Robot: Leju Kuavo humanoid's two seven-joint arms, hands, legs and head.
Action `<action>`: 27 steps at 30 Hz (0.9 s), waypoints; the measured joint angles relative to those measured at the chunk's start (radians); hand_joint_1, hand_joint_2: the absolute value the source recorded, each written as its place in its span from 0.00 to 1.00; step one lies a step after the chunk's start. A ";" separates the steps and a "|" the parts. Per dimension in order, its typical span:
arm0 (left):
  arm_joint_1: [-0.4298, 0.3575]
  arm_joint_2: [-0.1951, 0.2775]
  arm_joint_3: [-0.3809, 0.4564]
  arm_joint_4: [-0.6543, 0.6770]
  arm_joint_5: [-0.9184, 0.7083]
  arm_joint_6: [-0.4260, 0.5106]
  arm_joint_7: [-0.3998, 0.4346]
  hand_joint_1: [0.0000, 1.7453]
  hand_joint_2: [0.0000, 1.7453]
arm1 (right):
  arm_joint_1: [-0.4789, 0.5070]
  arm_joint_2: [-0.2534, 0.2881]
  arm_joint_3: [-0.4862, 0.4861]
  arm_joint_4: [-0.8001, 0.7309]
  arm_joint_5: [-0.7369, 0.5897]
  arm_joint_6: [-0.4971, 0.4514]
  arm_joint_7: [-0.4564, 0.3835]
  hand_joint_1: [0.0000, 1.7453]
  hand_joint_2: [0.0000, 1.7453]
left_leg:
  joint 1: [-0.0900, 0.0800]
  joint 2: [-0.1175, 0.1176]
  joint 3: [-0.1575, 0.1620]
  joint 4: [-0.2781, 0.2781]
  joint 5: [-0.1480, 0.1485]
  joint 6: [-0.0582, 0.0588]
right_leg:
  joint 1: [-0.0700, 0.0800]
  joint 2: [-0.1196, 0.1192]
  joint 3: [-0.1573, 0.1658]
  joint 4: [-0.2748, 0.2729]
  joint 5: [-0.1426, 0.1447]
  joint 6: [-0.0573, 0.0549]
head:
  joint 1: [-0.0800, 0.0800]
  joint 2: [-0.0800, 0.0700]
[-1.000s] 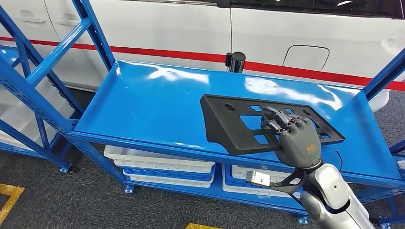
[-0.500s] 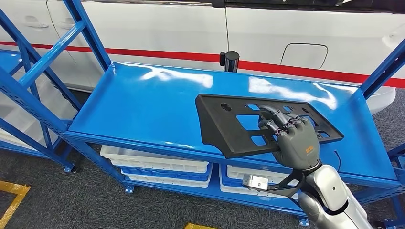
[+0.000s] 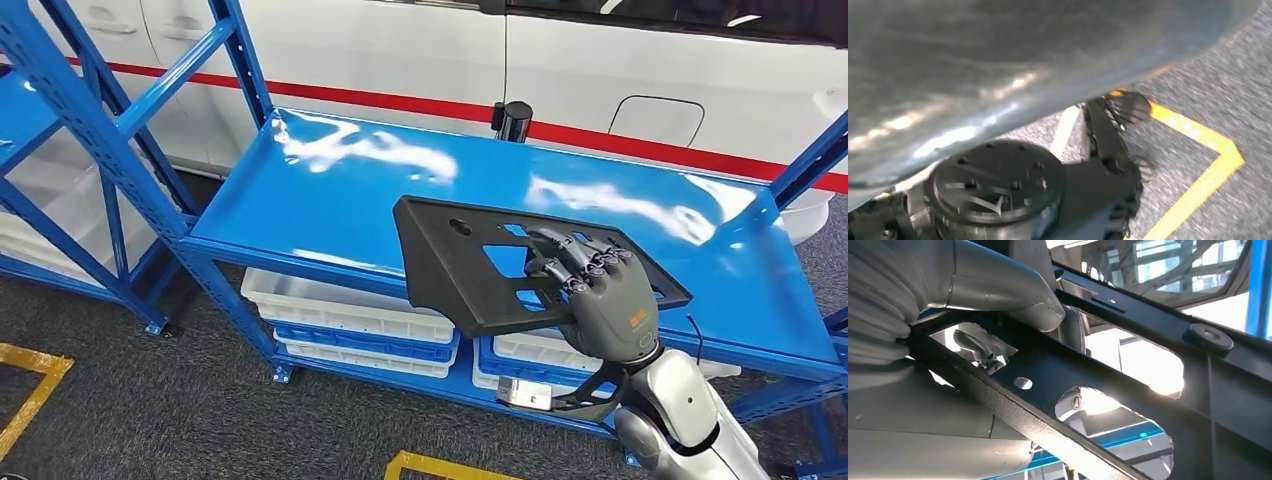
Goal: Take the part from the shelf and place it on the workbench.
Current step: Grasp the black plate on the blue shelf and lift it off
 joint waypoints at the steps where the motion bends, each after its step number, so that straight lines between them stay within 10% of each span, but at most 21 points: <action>1: 0.000 0.000 0.000 0.000 0.001 0.000 0.000 0.00 0.00 | 0.001 -0.001 0.001 0.000 0.002 -0.003 0.000 1.00 1.00 | -0.002 0.000 -0.016 0.001 0.012 0.005 | 0.001 0.002 -0.017 0.067 -0.040 -0.005 | 0.002 0.000; 4: 0.000 -0.001 0.000 0.000 0.003 0.000 0.000 0.00 0.00 | 0.006 -0.002 0.004 0.000 0.007 -0.018 -0.004 1.00 1.00 | -0.009 0.000 -0.057 0.002 0.042 0.007 | 0.005 0.004 -0.003 0.153 -0.069 0.005 | 0.002 0.000; 8: -0.001 -0.004 0.001 0.000 0.007 0.000 -0.002 0.00 0.00 | 0.001 -0.001 0.012 -0.008 0.024 -0.036 -0.005 1.00 1.00 | -0.014 -0.001 -0.089 0.002 0.077 -0.003 | 0.020 0.006 0.187 -0.098 -0.029 0.006 | 0.000 0.000; 10: -0.001 -0.005 0.001 -0.001 0.008 0.001 -0.004 0.00 0.00 | 0.000 0.002 0.014 -0.016 0.046 -0.076 -0.006 1.00 1.00 | -0.015 -0.002 -0.093 0.001 0.092 -0.013 | 0.026 0.007 0.210 -0.144 -0.031 -0.005 | 0.001 0.000; 13: 0.002 -0.007 0.002 0.002 0.011 0.004 -0.006 0.00 0.00 | 0.001 0.013 0.014 -0.030 0.071 -0.148 -0.009 1.00 1.00 | -0.012 -0.004 -0.107 0.016 0.077 -0.031 | 0.015 0.004 0.190 -0.151 -0.005 -0.026 | 0.001 0.000; 15: 0.004 -0.008 0.003 0.004 0.014 0.006 -0.008 0.00 0.00 | 0.001 0.021 0.014 -0.039 0.075 -0.165 -0.010 1.00 1.00 | -0.005 -0.002 -0.135 0.092 -0.012 -0.044 | 0.008 0.001 0.175 -0.153 0.017 -0.039 | -0.003 0.000; 17: 0.004 -0.009 0.004 0.004 0.016 0.007 -0.010 0.00 0.00 | 0.001 0.027 0.014 -0.044 0.076 -0.171 -0.010 1.00 1.00 | 0.005 0.000 -0.161 0.216 -0.094 -0.057 | 0.010 0.000 0.150 -0.151 0.037 -0.041 | -0.005 0.000; 19: 0.004 -0.009 0.006 0.004 0.017 0.008 -0.011 0.00 0.00 | 0.001 0.031 0.013 -0.045 0.073 -0.175 -0.010 1.00 1.00 | 0.018 0.002 -0.150 0.276 -0.091 -0.069 | 0.009 -0.002 0.122 -0.146 0.056 -0.035 | -0.005 0.000; 21: 0.003 -0.010 0.007 0.004 0.017 0.009 -0.012 0.00 0.00 | 0.000 0.034 0.011 -0.046 0.068 -0.178 -0.012 1.00 1.00 | 0.033 0.005 -0.072 0.204 -0.043 -0.081 | 0.007 -0.004 0.097 -0.136 0.070 -0.025 | -0.005 0.000; 24: 0.000 -0.017 0.008 0.003 0.018 0.010 -0.012 0.00 0.00 | -0.003 0.035 0.003 -0.054 0.057 -0.183 -0.015 1.00 1.00 | 0.035 -0.001 0.033 0.044 -0.051 -0.093 | 0.008 -0.006 0.069 -0.117 0.087 -0.002 | -0.003 0.000; 27: 0.000 -0.017 0.008 0.005 0.018 0.010 -0.014 0.00 0.00 | -0.003 0.036 -0.003 -0.058 0.047 -0.189 -0.016 1.00 1.00 | 0.018 -0.003 0.014 0.024 -0.040 -0.059 | 0.001 -0.008 0.054 -0.118 0.109 0.024 | 0.002 0.000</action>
